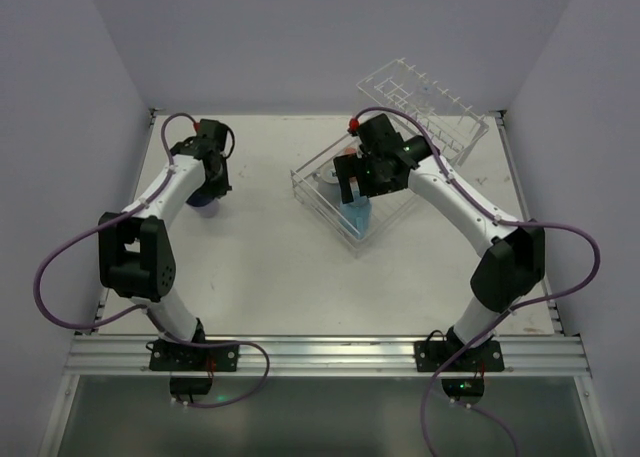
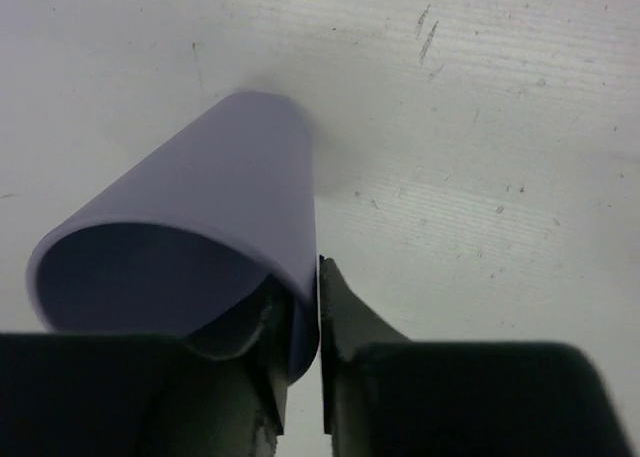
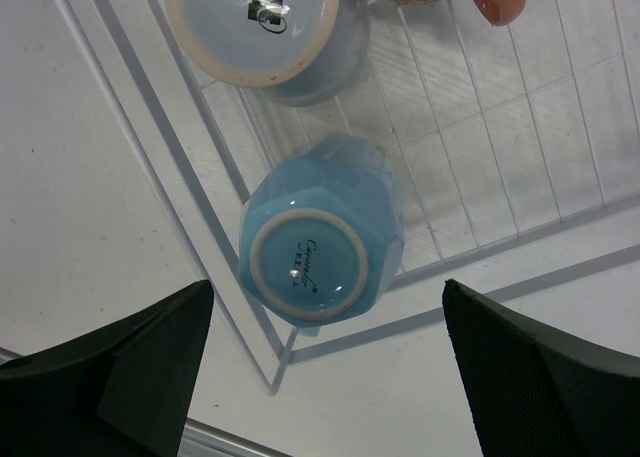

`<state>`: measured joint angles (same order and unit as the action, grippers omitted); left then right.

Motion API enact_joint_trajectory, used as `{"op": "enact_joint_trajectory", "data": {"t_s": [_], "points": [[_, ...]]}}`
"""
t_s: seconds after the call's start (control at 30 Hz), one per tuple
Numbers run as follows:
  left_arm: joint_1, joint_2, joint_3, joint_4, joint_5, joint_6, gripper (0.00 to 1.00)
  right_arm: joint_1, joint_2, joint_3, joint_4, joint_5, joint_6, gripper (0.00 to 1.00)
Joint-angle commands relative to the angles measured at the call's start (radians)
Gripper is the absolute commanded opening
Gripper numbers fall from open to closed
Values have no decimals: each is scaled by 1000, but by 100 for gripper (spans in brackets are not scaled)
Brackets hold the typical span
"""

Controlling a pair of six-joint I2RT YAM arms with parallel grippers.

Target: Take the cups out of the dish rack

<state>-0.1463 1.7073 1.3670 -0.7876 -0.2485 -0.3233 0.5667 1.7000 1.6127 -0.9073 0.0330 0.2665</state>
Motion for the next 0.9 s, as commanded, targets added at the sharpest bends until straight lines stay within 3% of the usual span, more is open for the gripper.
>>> {"op": "enact_joint_trajectory", "data": {"t_s": [0.0, 0.07, 0.3, 0.57, 0.87], "points": [[1, -6, 50, -7, 5, 9, 22, 2, 13, -5, -10, -12, -24, 99], [7, -8, 52, 1, 12, 9, 33, 2, 26, -4, -10, -2, -20, 99], [13, 11, 72, 1, 34, 13, 37, 4, 50, -5, 13, -1, -4, 99], [13, -52, 89, 14, 23, -9, 52, 10, 105, -4, 38, 14, 2, 96], [11, -215, 121, 10, 71, -3, 61, 15, 118, -27, 70, 39, 31, 77]]}}
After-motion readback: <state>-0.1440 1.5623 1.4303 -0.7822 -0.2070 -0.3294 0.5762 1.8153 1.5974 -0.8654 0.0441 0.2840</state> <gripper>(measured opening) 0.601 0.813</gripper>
